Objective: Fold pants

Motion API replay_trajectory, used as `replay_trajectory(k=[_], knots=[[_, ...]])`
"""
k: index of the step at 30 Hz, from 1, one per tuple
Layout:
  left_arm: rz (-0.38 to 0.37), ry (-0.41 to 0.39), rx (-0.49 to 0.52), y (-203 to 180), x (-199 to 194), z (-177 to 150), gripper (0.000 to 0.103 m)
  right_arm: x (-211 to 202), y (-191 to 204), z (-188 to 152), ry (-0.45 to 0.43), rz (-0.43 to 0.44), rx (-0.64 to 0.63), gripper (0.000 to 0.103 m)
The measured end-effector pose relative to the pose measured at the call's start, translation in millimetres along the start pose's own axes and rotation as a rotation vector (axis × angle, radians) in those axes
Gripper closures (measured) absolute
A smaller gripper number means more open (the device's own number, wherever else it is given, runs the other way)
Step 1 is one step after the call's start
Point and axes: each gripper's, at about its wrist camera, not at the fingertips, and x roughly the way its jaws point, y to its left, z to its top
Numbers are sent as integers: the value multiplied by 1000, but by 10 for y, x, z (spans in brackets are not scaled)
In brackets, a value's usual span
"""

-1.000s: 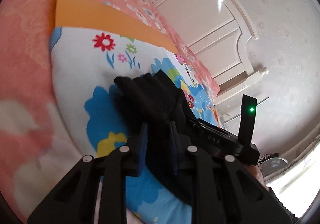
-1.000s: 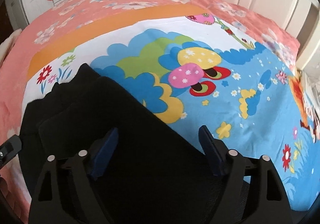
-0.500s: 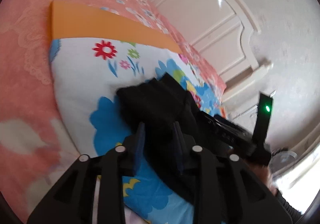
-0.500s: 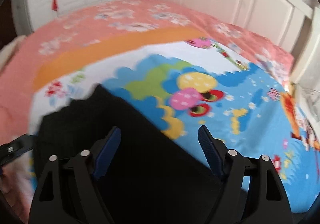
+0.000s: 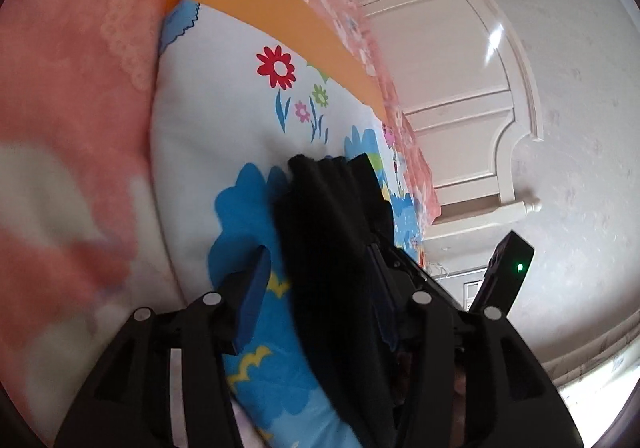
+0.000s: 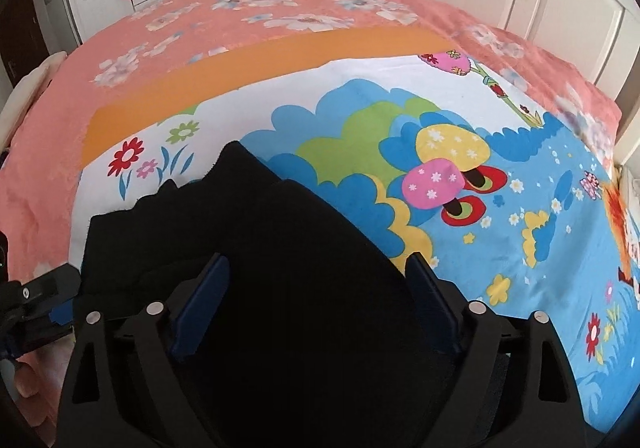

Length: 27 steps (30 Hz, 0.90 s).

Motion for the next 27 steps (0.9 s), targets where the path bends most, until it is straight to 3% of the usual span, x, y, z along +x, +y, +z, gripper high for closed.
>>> replay_trajectory(k=[2,6,10,13,18,21,22,25,27], knots=[[3,12,-7,-27,57,41,57,-43,-16,-2,-10,7,6,18],[28,29,-33,-17,146,122,73,-305,-133,-74,-23,18,69,18],[24,41,-24,-17,204,174,73,-544,-237,-324,3,67,126,18],[17,53,-21,-10,217,205,73,-501,-310,-557,64,51,167,20],[27,68,-6,-44,268,237,74,-433,-78,-675,36,-65,6,16],[41,89,2,-35,313,284,83,-422,-117,-663,37,-46,18,14],[21,96,1,-26,316,304,91,-434,-137,-667,31,-32,25,14],[14,87,35,-107,264,305,93,-575,-353,-706,8,110,130,15],[33,59,125,-325,190,254,93,-765,-754,-792,22,295,368,15]])
